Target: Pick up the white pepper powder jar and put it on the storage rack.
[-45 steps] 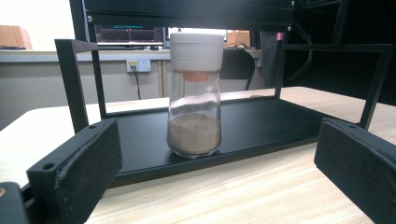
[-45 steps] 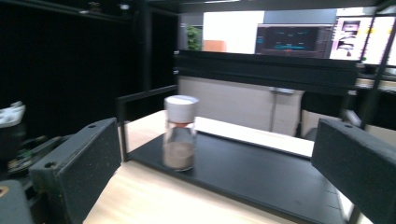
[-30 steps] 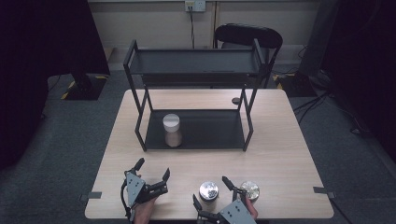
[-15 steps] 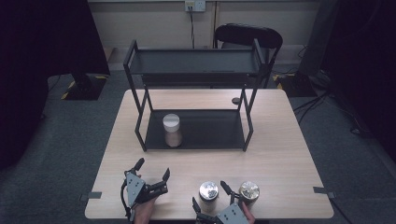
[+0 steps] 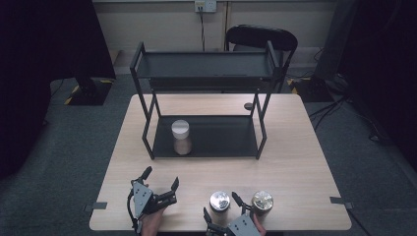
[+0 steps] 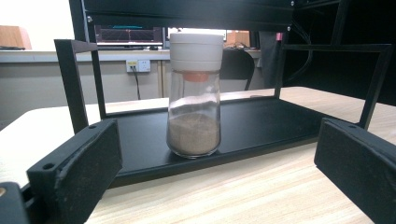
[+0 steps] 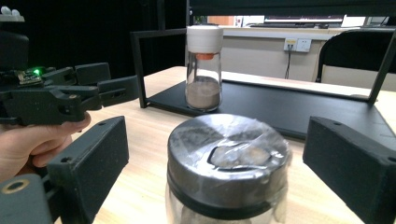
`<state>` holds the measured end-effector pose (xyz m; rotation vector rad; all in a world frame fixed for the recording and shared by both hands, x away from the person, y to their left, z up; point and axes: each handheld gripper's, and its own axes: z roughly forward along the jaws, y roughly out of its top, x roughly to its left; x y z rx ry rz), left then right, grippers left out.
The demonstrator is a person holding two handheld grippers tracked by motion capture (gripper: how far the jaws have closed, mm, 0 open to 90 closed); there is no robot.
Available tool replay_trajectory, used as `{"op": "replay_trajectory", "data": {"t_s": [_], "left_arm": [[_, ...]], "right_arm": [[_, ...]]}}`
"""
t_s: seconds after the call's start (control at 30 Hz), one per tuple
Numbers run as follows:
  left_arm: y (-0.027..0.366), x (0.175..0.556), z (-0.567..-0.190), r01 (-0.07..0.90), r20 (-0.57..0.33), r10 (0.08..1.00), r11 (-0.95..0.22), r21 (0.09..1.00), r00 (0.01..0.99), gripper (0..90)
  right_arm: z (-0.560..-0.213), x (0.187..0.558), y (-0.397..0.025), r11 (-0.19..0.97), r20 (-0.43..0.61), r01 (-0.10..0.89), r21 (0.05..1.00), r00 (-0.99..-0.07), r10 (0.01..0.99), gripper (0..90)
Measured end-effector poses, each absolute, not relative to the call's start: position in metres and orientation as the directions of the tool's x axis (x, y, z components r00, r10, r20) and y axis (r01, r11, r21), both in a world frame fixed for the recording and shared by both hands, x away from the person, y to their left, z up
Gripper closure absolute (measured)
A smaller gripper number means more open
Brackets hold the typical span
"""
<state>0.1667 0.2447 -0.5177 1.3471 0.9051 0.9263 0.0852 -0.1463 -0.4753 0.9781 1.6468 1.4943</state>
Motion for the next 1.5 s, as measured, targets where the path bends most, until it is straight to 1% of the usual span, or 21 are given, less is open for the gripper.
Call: {"op": "replay_trajectory", "data": {"t_s": [0.53, 0.9, 1.17, 1.4, 1.5], "left_arm": [[0.245, 0.167, -0.518, -0.022, -0.001, 0.926, 0.011, 1.0, 0.378, 0.0], [0.245, 0.167, -0.518, -0.022, -0.001, 0.926, 0.011, 1.0, 0.378, 0.0], [0.245, 0.167, -0.518, -0.022, -0.001, 0.926, 0.011, 1.0, 0.378, 0.0], [0.245, 0.167, -0.518, -0.023, -0.001, 0.926, 0.011, 1.0, 0.378, 0.0], [0.245, 0.167, -0.518, -0.023, -0.001, 0.926, 0.011, 1.0, 0.378, 0.0]], "right_arm": [[-0.482, 0.091, -0.145, 0.073, -0.004, 0.135, 0.988, -0.455, 0.89, 10.9], [-0.483, 0.096, -0.147, 0.08, 0.009, 0.173, 0.982, -0.463, 0.886, 13.9], [-0.482, 0.101, -0.146, 0.108, 0.003, 0.208, 0.972, -0.472, 0.882, 16.4], [-0.481, 0.104, -0.147, 0.121, 0.005, 0.23, 0.966, -0.48, 0.877, 19.4], [-0.48, 0.105, -0.148, 0.13, 0.002, 0.238, 0.963, -0.484, 0.875, 22.2]]}}
